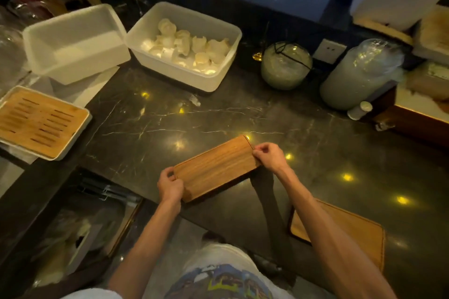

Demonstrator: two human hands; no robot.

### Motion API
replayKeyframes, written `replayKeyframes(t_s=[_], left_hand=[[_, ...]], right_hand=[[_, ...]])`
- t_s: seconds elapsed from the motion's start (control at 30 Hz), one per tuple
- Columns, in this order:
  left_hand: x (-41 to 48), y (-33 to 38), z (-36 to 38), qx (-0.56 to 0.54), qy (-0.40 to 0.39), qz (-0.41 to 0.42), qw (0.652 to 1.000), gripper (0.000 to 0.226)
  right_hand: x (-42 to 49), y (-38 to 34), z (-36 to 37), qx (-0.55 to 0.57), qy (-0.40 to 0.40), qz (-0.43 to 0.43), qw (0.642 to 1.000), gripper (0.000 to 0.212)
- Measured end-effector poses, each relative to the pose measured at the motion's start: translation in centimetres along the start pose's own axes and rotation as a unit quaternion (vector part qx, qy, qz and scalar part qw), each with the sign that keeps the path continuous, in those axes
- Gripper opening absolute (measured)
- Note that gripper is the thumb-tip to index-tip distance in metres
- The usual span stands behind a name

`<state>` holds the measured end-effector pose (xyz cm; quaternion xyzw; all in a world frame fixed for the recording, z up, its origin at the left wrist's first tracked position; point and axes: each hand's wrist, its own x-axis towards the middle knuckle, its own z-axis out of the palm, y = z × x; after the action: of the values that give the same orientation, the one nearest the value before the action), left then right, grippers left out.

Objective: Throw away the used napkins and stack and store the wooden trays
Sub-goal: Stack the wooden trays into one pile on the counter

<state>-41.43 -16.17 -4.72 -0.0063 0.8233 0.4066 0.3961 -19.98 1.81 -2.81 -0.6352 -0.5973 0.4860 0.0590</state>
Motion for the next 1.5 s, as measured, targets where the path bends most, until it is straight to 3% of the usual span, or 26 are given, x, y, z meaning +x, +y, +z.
replayKeyframes(t_s=[0.17,0.3,0.57,0.7,1.03,1.5], left_hand=[[-4.1,1.3,6.7,-0.08,-0.105,0.066,0.989,0.048],[-10.5,-0.7,14.9,-0.033,-0.184,0.141,0.972,0.035],[-19.3,-6.1,22.5,0.097,-0.178,0.173,0.964,0.033],[-19.0,-7.4,22.7,0.148,-0.183,0.163,0.958,0.031],[-17.1,-7.4,21.7,0.262,-0.252,0.226,0.904,0.043],[-18.4,-7.7,22.7,0.256,-0.261,0.221,0.904,0.05]], right_hand=[[-5.4,8.7,-9.4,0.145,0.08,0.044,0.985,0.025],[-10.2,18.4,-16.0,0.18,0.144,0.085,0.969,0.026],[-16.3,30.6,-19.4,0.17,0.163,0.163,0.958,0.016],[-17.3,31.9,-18.7,0.173,0.184,0.162,0.954,0.019],[-18.1,31.4,-15.0,0.157,0.233,0.163,0.946,0.013],[-18.3,32.9,-15.2,0.164,0.192,0.121,0.96,0.034]])
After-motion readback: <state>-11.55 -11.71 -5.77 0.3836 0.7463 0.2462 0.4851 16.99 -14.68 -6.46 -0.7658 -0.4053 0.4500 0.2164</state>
